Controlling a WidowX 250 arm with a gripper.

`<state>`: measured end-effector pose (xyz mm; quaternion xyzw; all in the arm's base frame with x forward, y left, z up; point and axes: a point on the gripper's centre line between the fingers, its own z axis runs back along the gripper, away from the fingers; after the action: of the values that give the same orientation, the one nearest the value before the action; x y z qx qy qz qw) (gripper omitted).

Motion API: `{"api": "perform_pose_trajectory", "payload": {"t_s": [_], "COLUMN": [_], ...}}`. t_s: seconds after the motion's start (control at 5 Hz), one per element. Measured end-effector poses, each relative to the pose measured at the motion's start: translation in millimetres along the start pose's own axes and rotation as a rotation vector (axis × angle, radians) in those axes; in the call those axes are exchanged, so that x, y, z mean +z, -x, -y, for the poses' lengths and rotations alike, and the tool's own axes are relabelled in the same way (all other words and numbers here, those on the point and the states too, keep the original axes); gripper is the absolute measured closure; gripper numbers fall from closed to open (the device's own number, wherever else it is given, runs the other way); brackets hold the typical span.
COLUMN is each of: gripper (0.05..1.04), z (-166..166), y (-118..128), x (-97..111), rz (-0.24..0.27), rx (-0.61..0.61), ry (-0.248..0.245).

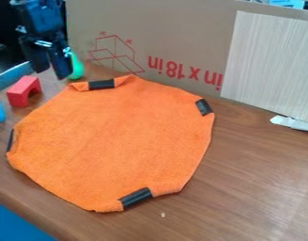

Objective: Move the red object from the left edge of the table to the bottom right edge of the orange cloth

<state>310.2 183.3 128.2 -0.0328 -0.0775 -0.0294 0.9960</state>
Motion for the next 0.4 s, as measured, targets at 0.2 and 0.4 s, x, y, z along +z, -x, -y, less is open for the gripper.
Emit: {"api": "perform_pose_trajectory", "payload": {"t_s": [0.2, 0.4], "gripper": [0.083, 0.083], "z": [-15.7, -44.3], "y": [4.9, 5.8], "x": [2.3, 6.2], "rz": [0.016, 0.026], "rx": [0.015, 0.058], "ry": [-0.039, -0.108]}}
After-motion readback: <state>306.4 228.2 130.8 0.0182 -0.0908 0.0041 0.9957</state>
